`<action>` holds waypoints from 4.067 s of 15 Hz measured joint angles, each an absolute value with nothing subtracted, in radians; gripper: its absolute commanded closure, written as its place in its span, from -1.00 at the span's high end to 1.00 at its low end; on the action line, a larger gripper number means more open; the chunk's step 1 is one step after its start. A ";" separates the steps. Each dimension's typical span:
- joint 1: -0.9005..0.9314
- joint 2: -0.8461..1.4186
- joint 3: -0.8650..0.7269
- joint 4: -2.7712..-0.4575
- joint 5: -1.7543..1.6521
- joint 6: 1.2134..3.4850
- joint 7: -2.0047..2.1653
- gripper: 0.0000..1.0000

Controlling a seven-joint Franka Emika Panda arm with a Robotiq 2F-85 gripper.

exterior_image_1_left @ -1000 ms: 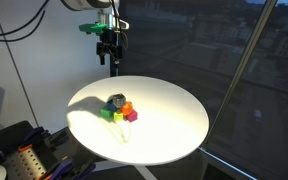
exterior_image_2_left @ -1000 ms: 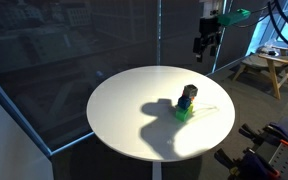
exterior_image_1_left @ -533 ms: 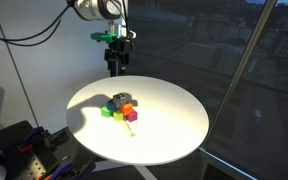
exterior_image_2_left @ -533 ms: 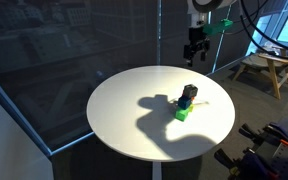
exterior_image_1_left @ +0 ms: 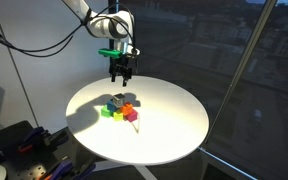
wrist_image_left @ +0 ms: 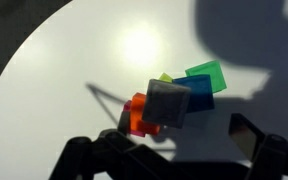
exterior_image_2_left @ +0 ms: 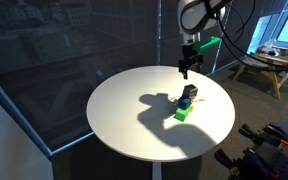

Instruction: Remove the gray block from the stack and place it on the table

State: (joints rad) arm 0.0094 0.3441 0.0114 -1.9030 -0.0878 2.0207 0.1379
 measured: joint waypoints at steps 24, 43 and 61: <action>0.060 0.491 -0.043 -1.880 -0.096 2.070 0.273 0.32; 0.064 0.410 -0.043 -1.858 -0.095 2.137 0.281 -0.43; -0.016 0.206 -0.086 -1.944 -0.095 2.079 0.281 -0.43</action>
